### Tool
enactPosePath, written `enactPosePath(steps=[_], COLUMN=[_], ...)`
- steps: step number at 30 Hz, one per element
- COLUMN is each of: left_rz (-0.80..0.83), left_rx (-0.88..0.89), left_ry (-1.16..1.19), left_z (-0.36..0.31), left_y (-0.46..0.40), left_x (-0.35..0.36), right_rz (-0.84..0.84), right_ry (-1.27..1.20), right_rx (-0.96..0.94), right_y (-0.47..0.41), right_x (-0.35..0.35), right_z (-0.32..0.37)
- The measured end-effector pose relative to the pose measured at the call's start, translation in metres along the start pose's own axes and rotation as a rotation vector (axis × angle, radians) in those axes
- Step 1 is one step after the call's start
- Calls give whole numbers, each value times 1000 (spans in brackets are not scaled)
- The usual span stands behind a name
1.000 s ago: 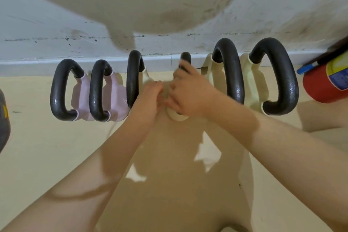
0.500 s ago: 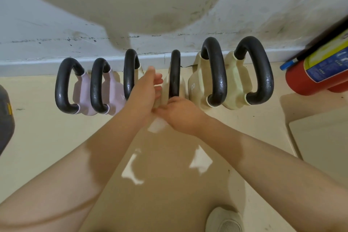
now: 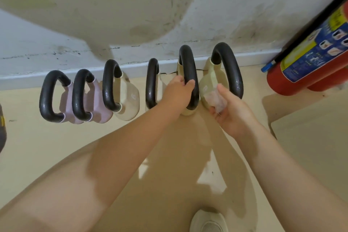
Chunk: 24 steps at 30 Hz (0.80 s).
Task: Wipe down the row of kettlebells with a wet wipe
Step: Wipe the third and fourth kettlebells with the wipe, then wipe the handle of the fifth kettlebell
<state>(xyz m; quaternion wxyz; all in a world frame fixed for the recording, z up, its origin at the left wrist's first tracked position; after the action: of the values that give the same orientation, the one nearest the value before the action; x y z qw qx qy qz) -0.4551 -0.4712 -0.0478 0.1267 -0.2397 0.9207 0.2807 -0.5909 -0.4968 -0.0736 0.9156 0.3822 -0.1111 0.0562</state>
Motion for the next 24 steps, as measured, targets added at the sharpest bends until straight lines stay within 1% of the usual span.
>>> enactPosePath(steps=[1,3,5,6,7,9,10,12,13,15,17,18,21,24], left_rz=[-6,-31,-47,-47,-45,-33,-20,-1,-4,-20,-26,-20,25,72], left_rx=[-10,-51,-87,-95,-98,-85,-73,-56,-53,-50,-47,-51,-69,-123], left_ry=[19,107,172,184,183,163,154,165,185,244,266,264,235,170], left_z=[1,3,8,10,11,11,11,10,11,12,10,9,6,3], left_y=[-2,-7,-13,-17,-19,-20,-21,-23,-26,-32,-37,-40,-49,-52], left_x=[1,0,-1,-1,1,2,2,-1,-3,-6,-5,-4,-6,-9], right_rz=[-31,-177,-259,-340,-344,-197,-107,31,53,15,-31,-36,-53,-51], right_ry=[145,429,592,713,778,680,641,573,516,284,126,143,373,545], right_rx=[-15,-84,-229,-281,-364,-479,-507,-426,-377,-292,-274,-303,-461,-505], right_y=[-4,-15,-26,-25,-27,-25,-22,-20,-19,-25,-32,-36,-40,-37], right_x=[3,7,13,18,24,43,51,59,58,50,45,48,66,71], right_z=[3,10,25,32,36,33,29,17,15,20,30,34,30,14])
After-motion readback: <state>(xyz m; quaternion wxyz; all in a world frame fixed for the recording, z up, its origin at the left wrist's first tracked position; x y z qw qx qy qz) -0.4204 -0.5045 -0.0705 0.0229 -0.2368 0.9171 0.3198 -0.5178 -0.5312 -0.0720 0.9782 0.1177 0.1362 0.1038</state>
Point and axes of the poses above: each hand's wrist, its own y-axis away from the middle knuckle, its own x-axis out of the palm, z = x × y, the point moved 4 cm from there along -y, towards the middle knuckle, and after that the axes turned 5 degrees about -z, right-handed, at the moved point
